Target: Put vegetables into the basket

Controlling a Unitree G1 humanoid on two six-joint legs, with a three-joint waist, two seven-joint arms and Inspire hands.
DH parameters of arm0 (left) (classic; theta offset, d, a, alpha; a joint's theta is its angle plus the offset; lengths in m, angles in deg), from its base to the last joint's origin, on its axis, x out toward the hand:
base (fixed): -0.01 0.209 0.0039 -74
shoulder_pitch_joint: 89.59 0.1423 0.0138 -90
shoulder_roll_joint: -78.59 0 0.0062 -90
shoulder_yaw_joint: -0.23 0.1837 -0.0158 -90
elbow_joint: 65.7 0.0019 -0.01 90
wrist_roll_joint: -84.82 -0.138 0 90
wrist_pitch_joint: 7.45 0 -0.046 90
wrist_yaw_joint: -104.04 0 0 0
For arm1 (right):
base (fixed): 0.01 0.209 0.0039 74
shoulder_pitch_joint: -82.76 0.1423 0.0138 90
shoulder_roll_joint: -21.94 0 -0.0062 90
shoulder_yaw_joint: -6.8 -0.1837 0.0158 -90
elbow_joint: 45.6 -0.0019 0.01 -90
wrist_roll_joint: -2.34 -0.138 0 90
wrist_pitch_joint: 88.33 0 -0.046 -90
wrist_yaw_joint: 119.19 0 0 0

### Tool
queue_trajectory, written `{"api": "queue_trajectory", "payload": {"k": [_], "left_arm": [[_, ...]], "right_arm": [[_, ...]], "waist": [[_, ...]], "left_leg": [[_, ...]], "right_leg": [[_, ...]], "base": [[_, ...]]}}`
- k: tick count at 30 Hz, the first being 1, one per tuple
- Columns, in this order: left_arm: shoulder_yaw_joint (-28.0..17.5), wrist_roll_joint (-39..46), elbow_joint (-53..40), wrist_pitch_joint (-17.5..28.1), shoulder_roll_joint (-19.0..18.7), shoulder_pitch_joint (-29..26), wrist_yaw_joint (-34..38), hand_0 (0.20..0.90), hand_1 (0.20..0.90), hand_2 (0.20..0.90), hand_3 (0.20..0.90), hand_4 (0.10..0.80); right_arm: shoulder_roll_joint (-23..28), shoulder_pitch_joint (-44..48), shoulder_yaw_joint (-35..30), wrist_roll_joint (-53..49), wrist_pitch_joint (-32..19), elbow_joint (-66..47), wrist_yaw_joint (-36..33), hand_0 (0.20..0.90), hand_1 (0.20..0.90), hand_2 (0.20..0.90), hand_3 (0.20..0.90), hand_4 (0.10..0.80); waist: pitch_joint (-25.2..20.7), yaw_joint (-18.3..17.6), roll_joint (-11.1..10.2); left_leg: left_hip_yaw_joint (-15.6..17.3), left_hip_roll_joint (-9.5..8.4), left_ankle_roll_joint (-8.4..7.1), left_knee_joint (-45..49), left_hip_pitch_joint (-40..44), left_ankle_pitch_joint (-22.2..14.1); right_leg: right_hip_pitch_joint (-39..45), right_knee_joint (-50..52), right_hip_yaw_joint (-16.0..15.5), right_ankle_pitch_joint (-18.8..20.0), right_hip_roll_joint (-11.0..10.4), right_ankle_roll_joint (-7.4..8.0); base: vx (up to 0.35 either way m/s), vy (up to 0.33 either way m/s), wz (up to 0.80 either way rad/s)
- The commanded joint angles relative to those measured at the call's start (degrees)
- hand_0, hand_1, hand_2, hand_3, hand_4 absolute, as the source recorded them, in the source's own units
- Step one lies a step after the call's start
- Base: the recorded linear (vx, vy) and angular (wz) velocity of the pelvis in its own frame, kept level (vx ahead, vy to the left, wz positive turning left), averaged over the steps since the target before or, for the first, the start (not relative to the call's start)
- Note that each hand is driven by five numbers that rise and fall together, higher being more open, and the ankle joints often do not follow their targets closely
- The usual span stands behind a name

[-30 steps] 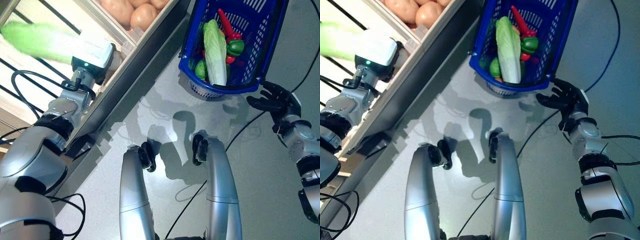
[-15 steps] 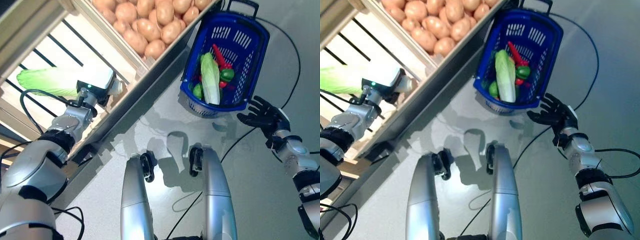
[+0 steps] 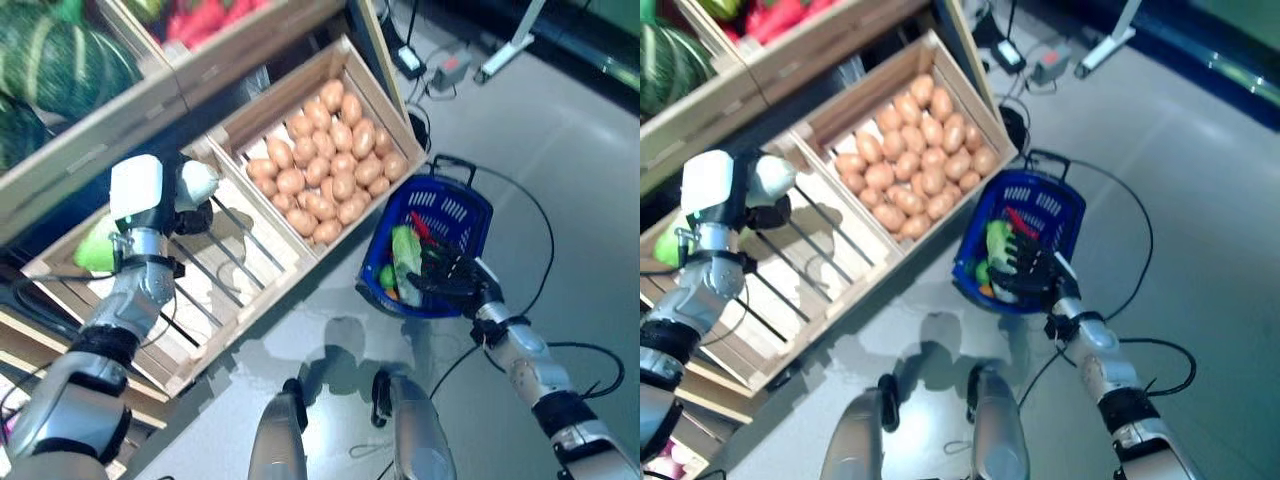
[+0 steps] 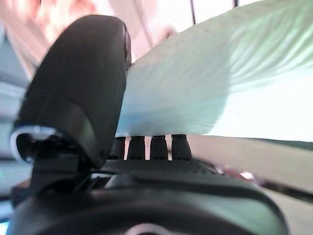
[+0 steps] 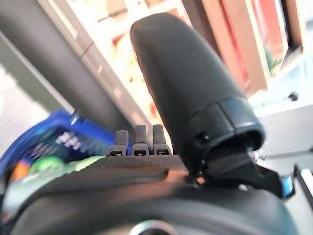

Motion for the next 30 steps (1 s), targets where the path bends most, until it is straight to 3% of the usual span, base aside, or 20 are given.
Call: {"api": "queue_trajectory", "payload": {"k": [1,3,6,10,11,14,16,26,30], "left_arm": [[-5.2,8.5,-7.8,6.9,4.5,5.2,6.0,0.3,0.3,0.3,0.3,0.4],[-6.7,10.3,-10.7,9.5,8.8,8.3,5.5,0.3,0.3,0.3,0.3,0.4],[-7.6,14.0,-15.0,11.2,12.0,10.7,2.4,0.3,0.3,0.3,0.3,0.4],[-8.5,24.7,-20.1,13.2,15.0,12.7,-7.1,0.3,0.3,0.3,0.3,0.4],[-9.6,30.7,-22.7,14.3,16.2,13.8,-12.9,0.3,0.3,0.3,0.3,0.4],[-10.2,35.8,-26.3,14.4,16.9,15.7,-18.6,0.3,0.3,0.3,0.3,0.4],[-10.4,42.6,-30.9,13.8,17.5,18.0,-26.6,0.3,0.3,0.3,0.3,0.4],[-6.0,51.1,-35.4,11.0,19.1,19.3,-38.7,0.3,0.3,0.3,0.3,0.4],[-4.2,52.1,-36.9,10.3,20.7,19.8,-40.5,0.3,0.3,0.3,0.3,0.4]], "right_arm": [[-0.8,-2.2,0.1,8.0,-5.7,-4.6,0.6,0.9,0.9,0.9,0.9,0.8],[-2.6,-2.9,1.4,10.2,-5.9,-6.0,0.3,0.9,0.9,0.9,0.9,0.8],[-3.9,-3.6,2.7,10.8,-4.4,-8.7,2.0,0.9,0.9,0.9,0.9,0.8],[-3.3,-4.1,4.4,12.6,-1.3,-11.1,4.8,0.9,0.9,0.9,0.9,0.8],[-2.8,-3.8,4.7,13.1,0.2,-11.9,6.7,0.9,0.9,0.9,0.9,0.8],[-2.2,-3.6,4.9,12.0,3.4,-14.4,8.0,0.9,0.9,0.9,0.9,0.8],[-1.6,-3.5,4.4,7.7,8.3,-18.3,10.5,0.9,0.9,0.9,0.9,0.8],[-4.0,-0.9,7.5,0.6,14.8,-18.5,12.9,0.9,0.9,0.9,0.9,0.8],[-5.2,1.3,8.7,-0.3,16.3,-17.4,11.3,0.9,0.9,0.9,0.9,0.8]], "waist": [[-12.7,0.8,1.8],[-14.5,1.1,1.7],[-16.2,1.3,1.7],[-18.0,2.0,1.5],[-18.6,2.5,1.3],[-19.1,3.0,1.1],[-19.5,3.9,1.0],[-20.0,5.3,0.3],[-20.0,5.8,0.5]], "left_leg": [[1.1,-3.72,3.61,-9.8,6.7,5.4],[1.3,-4.01,3.55,-15.2,10.8,7.0],[0.7,-3.85,3.65,-20.4,14.0,8.7],[-0.2,-3.49,3.33,-26.9,17.3,10.9],[-0.3,-3.34,3.06,-29.2,18.4,11.7],[-0.7,-3.32,2.91,-30.6,19.0,12.1],[-1.3,-3.19,2.77,-30.6,18.3,11.8],[-2.1,-2.97,3.32,-30.6,19.2,10.8],[-2.2,-2.64,3.18,-30.6,19.3,10.8]], "right_leg": [[13.6,-20.5,-2.2,10.4,0.9,-1.26],[17.9,-25.6,-2.8,12.0,1.8,-0.76],[20.7,-30.1,-2.1,14.0,2.6,-0.42],[23.8,-35.7,-2.2,16.7,3.1,0.33],[24.8,-37.6,-2.8,17.6,3.3,0.58],[25.5,-39.5,-3.0,18.5,3.6,0.8],[25.6,-40.1,-3.8,18.6,3.6,0.87],[26.8,-40.1,-4.1,18.1,3.7,0.82],[27.0,-40.1,-4.6,18.0,3.6,0.76]], "base": [[0.135,-0.008,-0.06],[0.124,-0.004,-0.02],[0.059,-0.016,-0.03],[0.036,-0.038,0.04],[0.027,-0.048,0.11],[0.017,-0.037,0.08],[-0.015,-0.045,0.03],[0.011,-0.057,0.11],[0.017,-0.036,0.14]]}}
